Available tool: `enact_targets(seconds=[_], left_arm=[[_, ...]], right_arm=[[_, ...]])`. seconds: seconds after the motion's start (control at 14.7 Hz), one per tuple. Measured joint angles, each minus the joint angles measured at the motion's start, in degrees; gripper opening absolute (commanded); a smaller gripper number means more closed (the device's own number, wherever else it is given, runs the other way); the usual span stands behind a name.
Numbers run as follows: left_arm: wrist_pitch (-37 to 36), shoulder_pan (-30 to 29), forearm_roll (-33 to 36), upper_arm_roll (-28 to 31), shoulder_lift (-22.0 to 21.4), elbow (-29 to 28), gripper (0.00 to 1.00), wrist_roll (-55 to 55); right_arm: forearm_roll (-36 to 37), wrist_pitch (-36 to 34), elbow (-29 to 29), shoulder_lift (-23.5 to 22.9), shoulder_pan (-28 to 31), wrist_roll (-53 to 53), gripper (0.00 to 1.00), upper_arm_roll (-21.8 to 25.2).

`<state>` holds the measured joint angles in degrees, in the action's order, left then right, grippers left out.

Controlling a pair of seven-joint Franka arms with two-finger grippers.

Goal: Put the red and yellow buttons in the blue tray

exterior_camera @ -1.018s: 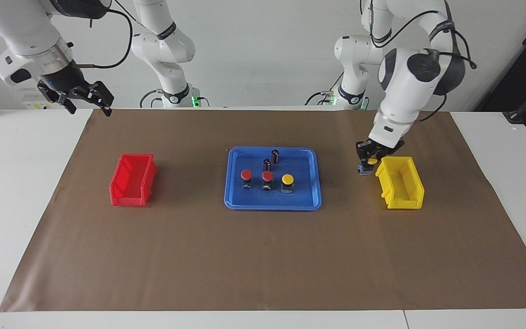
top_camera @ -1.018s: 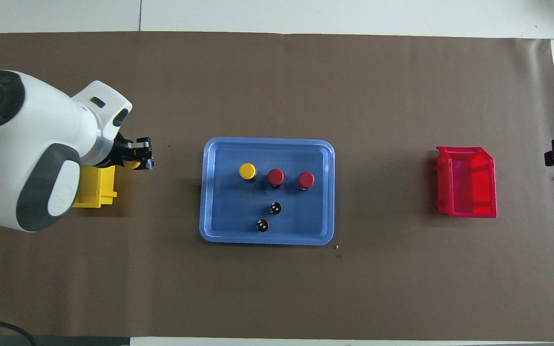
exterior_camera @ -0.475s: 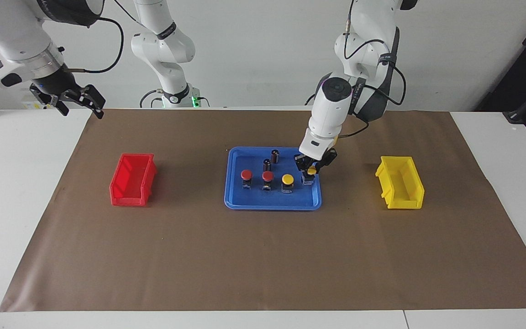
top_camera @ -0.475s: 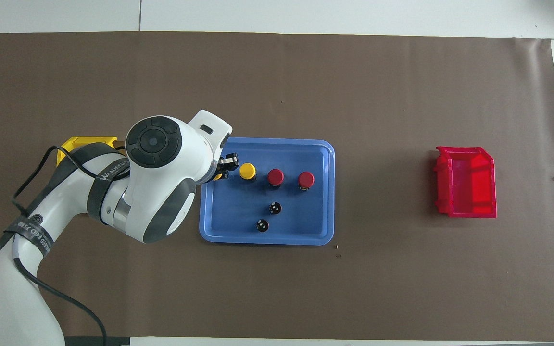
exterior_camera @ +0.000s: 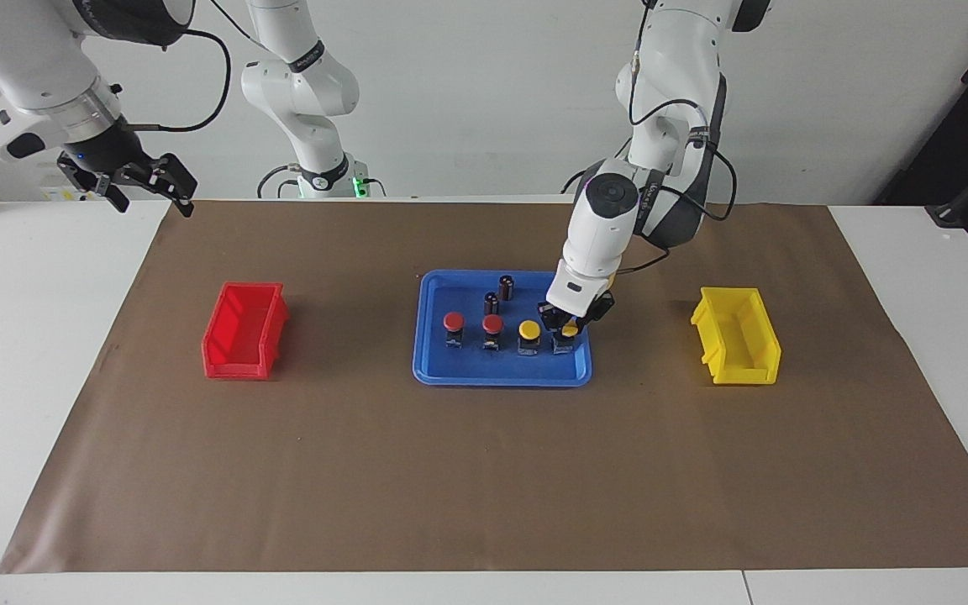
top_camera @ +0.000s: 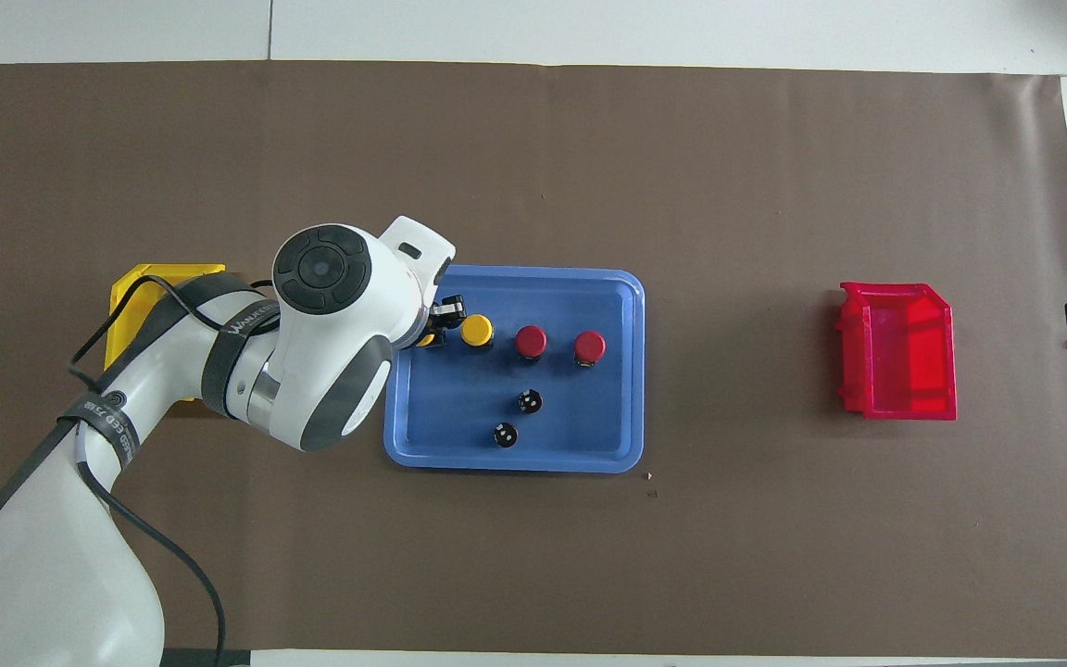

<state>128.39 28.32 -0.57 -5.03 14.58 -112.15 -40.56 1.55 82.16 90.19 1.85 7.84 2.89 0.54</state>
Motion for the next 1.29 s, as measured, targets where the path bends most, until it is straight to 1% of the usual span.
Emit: enact_targets(seconds=[0.2, 0.34, 0.54, 0.61, 0.68, 0.81, 0.95, 1.09, 1.29], left_arm=[[0.44, 0.0, 0.0, 0.04, 0.49, 0.02, 0.78, 0.01], [0.44, -0.01, 0.0, 0.19, 0.54, 0.08, 0.82, 0.01], [0.42, -0.28, 0.0, 0.83, 0.5, 0.98, 0.92, 0.34], [0.21, -0.65, 0.0, 1.16, 0.46, 1.81, 0.92, 0.51], [-0.39, -1.55, 0.0, 1.36, 0.34, 3.08, 1.0, 0.93], [-4.69, -4.33, 0.0, 1.56, -0.33, 6.74, 1.0, 3.98], [-12.08, -7.1, 0.0, 1.73, -1.71, 10.82, 1.0, 9.04], [-18.26, -10.33, 0.0, 1.85, -3.29, 14.1, 1.0, 16.57], [-24.66, -16.06, 0.0, 2.03, -6.34, 16.32, 1.0, 25.43]], right_arm=[[0.0, 0.0, 0.0, 0.0, 0.0, 1.43, 1.0, 0.0], [0.0, 0.0, 0.0, 0.0, 0.0, 1.84, 1.0, 0.0], [0.0, -0.19, 0.05, 0.0, -0.04, 2.35, 1.0, -0.23], [0.0, -0.35, 0.07, 0.0, -0.04, 3.0, 1.0, -0.32], [0.0, -0.42, 0.11, 0.0, -0.04, 3.56, 1.0, -0.35], [0.0, -0.44, 0.15, 0.01, -0.04, 4.17, 1.0, -0.35], [0.0, -0.44, 0.17, 0.01, -0.04, 4.27, 1.0, -0.35], [0.0, -0.44, 0.17, 0.02, -0.08, 4.32, 1.0, -0.54], [0.0, -0.44, 0.17, 0.09, -1.16, 4.32, 1.0, -1.77]])
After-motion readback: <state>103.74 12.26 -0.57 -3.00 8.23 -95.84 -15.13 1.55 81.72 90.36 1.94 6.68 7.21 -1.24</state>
